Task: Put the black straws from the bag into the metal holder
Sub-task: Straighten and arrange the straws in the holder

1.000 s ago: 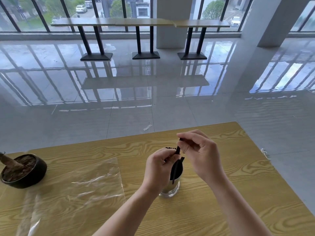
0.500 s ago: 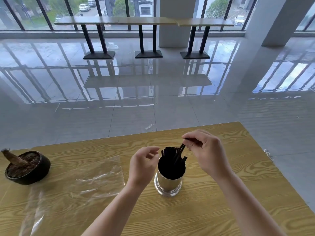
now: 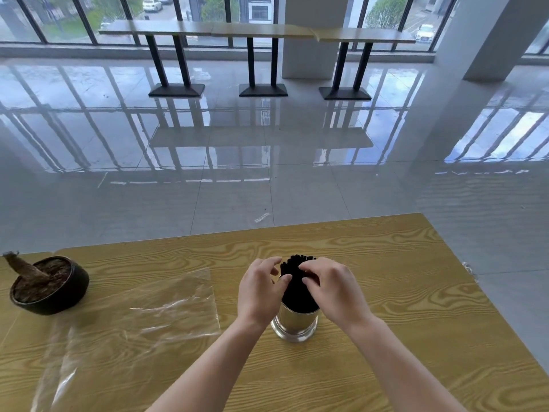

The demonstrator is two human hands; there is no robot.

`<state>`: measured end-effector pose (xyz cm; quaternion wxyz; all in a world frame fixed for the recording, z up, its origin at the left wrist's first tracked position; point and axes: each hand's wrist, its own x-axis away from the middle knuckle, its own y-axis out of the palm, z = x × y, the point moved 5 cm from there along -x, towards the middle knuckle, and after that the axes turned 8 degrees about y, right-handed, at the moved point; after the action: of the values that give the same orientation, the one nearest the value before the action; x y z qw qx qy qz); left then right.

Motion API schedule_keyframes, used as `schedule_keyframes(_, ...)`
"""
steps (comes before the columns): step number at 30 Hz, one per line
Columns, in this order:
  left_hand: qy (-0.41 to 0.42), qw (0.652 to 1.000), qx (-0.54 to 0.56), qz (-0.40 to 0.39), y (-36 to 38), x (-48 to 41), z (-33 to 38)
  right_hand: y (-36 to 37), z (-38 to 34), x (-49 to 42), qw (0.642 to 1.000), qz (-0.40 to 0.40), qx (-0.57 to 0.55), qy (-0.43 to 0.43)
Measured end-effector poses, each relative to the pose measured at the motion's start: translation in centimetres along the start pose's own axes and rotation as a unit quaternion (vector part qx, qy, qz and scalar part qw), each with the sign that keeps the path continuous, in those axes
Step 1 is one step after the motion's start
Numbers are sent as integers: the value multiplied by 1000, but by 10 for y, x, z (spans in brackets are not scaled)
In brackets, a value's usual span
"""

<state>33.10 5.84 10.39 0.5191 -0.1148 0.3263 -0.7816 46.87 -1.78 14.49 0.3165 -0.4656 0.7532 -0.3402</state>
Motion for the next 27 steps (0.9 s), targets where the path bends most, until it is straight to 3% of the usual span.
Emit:
schedule_keyframes(9, -8, 997, 61, 45, 0, -4, 0, 4, -3, -3, 999, -7, 24, -33)
schedule_keyframes(17, -1, 996, 70, 45, -2, -3, -3, -10, 0, -32, 998, 55, 10, -15)
schedule_keyframes(23, 9, 998, 52, 33, 0, -4, 0, 14, 7, -63, 985, -156, 71, 25)
schedule_keyframes(27, 25, 999, 36, 18, 2, -3, 2, 20, 8, -68, 971, -227, 68, 42)
